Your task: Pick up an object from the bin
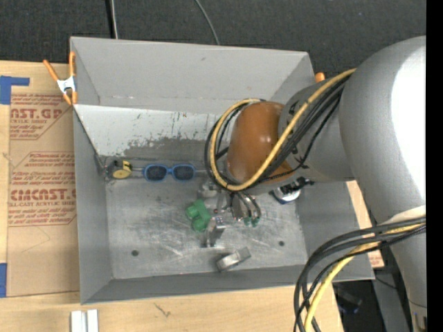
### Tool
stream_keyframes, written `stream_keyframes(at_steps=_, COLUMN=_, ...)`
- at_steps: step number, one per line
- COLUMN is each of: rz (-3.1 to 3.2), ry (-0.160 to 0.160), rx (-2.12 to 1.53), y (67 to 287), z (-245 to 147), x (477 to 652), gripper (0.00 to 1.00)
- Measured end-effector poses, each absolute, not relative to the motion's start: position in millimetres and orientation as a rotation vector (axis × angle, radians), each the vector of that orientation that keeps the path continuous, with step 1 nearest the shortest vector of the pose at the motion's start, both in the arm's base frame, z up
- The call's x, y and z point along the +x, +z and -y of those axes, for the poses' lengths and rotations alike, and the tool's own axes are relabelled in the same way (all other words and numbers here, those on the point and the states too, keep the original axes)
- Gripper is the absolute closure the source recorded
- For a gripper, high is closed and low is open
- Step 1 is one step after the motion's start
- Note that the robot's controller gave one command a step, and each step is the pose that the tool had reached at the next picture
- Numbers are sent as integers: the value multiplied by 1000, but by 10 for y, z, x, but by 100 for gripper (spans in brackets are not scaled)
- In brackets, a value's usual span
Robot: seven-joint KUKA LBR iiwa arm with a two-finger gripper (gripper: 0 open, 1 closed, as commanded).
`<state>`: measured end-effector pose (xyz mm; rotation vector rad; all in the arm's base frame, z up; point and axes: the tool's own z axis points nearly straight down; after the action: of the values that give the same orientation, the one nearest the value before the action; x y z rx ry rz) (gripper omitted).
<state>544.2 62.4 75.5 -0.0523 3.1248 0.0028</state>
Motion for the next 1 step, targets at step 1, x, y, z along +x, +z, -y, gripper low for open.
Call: stream_keyframes(at_steps=1, rz=-3130, ry=2, rx=-53, y=774, z=-626, x=5441, gripper=100)
